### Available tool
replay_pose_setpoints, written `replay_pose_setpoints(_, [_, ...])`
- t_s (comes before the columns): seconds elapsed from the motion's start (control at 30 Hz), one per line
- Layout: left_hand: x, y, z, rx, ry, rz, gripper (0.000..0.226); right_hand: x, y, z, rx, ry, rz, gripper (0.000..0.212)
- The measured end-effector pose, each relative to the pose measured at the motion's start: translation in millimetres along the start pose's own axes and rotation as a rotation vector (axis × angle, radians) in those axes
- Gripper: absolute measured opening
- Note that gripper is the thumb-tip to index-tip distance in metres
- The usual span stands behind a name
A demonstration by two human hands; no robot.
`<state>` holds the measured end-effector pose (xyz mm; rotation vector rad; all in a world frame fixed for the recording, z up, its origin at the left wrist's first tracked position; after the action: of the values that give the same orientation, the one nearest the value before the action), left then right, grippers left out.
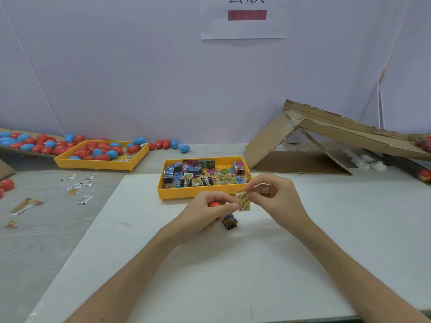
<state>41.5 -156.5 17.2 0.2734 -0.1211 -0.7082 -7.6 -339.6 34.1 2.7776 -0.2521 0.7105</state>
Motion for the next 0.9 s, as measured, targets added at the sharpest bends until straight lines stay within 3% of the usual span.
replay_pose_setpoints(0.3, [0.6,3.6,3.1,-0.047,-0.043,0.063,0.015,1.0,-3.0,4.2,-0.012,-0.04,-0.044,0.022])
replay_pose_setpoints(0.43, [0.6,5.5,3.3,-0.063,-0.052,0.1,0.015,1.4,-3.2,6.9,0.022,-0.088,-0.049,0.007])
replay_pose_setpoints(0.53, [0.6,5.5,3.4,-0.048,-0.056,0.119,0.017,1.8,-4.9,3.6,0.04,-0.108,-0.084,0.017])
replay_pose_setpoints(0.67, [0.8,5.5,3.6,-0.023,-0.064,0.132,0.014,-0.6,-6.1,1.9,0.026,-0.101,-0.114,0.004])
replay_pose_setpoints(0.9, [1.0,6.1,4.2,0.009,-0.069,0.174,0.013,-0.8,-4.4,-0.5,0.004,-0.087,-0.102,0.014])
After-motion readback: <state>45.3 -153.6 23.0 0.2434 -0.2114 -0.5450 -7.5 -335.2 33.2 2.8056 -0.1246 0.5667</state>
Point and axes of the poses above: each hand's wrist, its own x-axis towards the middle knuckle, its own y-axis out of the back of the hand, z = x × y, the point moved 3 cm from there along x, towards the middle knuckle, and after that the axes turned 4 degrees about x, right-handed, at the moved point
